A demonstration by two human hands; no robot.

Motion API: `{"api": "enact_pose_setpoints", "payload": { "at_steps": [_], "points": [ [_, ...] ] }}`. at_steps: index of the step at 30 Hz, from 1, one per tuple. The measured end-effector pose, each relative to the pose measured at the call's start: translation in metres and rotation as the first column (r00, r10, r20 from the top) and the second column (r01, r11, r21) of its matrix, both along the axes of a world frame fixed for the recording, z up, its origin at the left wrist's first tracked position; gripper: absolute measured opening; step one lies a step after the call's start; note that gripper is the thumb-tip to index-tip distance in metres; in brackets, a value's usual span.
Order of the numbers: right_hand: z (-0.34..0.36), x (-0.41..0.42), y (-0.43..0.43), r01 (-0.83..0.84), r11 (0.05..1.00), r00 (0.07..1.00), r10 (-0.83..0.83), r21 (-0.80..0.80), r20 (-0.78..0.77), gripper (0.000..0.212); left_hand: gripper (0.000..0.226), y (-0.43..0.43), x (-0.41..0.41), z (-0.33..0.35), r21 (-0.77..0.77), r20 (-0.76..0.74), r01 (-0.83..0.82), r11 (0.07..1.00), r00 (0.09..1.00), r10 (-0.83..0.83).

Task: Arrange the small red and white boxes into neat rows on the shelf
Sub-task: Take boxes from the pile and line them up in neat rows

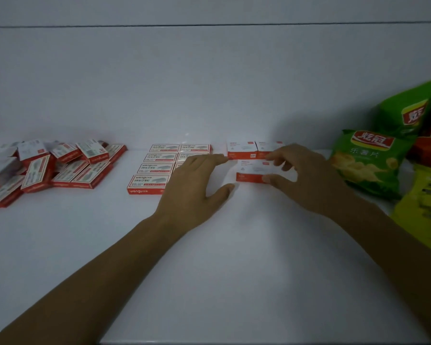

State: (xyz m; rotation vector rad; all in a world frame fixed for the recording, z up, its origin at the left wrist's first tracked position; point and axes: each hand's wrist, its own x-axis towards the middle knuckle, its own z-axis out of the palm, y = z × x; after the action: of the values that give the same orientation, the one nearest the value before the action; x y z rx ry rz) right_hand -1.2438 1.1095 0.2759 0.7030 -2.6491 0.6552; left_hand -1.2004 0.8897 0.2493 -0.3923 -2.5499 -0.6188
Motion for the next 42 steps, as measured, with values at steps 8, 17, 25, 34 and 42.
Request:
{"api": "enact_pose_setpoints", "payload": {
  "at_steps": [8,17,25,34,42],
  "points": [
    [-0.005,0.012,-0.021,-0.092,0.95,0.989,0.051,0.297,0.142,0.063,0.057,0.003,0.0,-0.002,-0.011,0.014,0.02,1.0,1.0,-0.02],
    [-0.013,-0.004,-0.03,-0.067,0.957,0.994,0.039,0.284,0.102,0.059,0.058,0.001,-0.002,-0.005,-0.012,0.013,0.025,1.0,1.0,-0.025],
    [-0.018,-0.005,-0.031,-0.04,0.955,0.996,0.013,0.295,0.093,0.063,0.059,0.001,-0.004,-0.005,-0.046,0.016,0.03,0.998,0.999,-0.03],
    [-0.023,-0.009,-0.031,-0.037,0.964,0.997,0.019,0.264,0.074,0.063,0.059,0.001,-0.004,-0.004,-0.056,0.031,0.007,0.998,0.999,-0.005],
    [0.003,0.012,-0.039,-0.044,0.99,0.999,0.041,0.133,0.023,0.06,0.064,-0.005,0.008,0.013,-0.101,0.013,-0.025,0.995,1.0,0.026]
  ]
}}
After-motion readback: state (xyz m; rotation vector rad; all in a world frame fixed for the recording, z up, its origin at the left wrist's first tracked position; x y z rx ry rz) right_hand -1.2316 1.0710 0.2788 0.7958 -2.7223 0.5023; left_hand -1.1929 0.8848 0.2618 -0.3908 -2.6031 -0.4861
